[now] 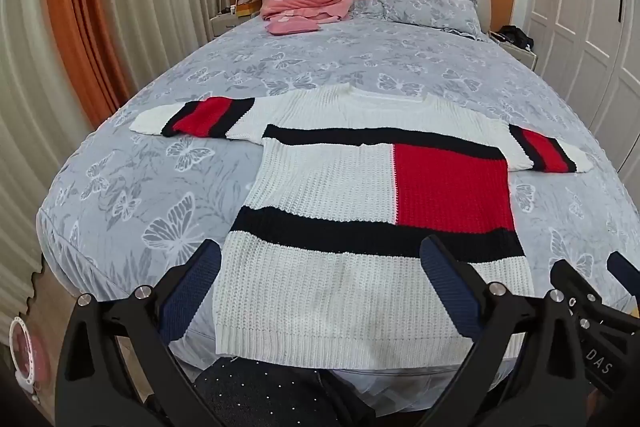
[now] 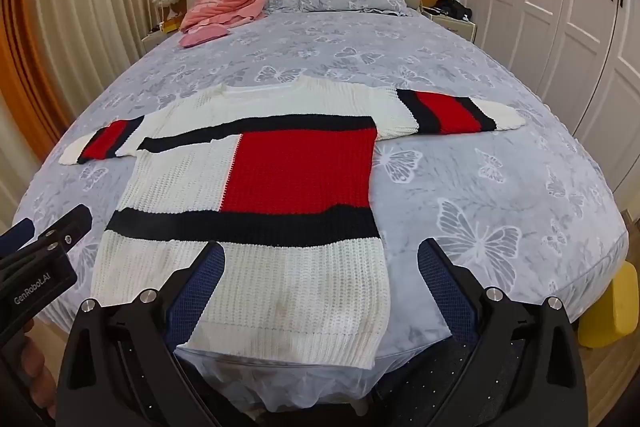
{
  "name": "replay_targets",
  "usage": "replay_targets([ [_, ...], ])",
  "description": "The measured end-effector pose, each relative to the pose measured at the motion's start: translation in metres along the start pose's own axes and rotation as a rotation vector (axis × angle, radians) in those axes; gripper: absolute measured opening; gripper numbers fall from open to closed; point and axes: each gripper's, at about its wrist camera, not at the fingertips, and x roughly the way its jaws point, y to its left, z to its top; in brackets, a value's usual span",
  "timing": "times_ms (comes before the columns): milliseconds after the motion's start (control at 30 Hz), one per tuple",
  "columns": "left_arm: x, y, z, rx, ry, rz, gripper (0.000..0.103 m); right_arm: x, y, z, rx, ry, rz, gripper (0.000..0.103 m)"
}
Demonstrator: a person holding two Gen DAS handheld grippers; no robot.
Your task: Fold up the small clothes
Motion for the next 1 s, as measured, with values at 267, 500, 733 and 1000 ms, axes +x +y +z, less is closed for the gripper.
replay_targets([
  [267,-0.002,-0.004,-0.007,0.019,-0.011,0.006,0.098,-0.003,0.003,-0.001,0.009,-0.001,0.017,0.096],
  [500,-0.003,0.001,-0.006,0.015,-0.002,-0.007,0.098,-0.006,0.005,0.002,-0.003,-0.013,0.018,0.096],
  [733,-0.001,0.000,-0.006,0.018,0.005,-0.003,0.098,-0.004,0.007,0.000,-0.012,-0.009,0.022,0.096],
  [1000,0.005,-0.001,-0.001,0.010,0.003,0.003,0.098,0.003,0.008,0.010,-0.007,-0.012,0.025,0.096],
])
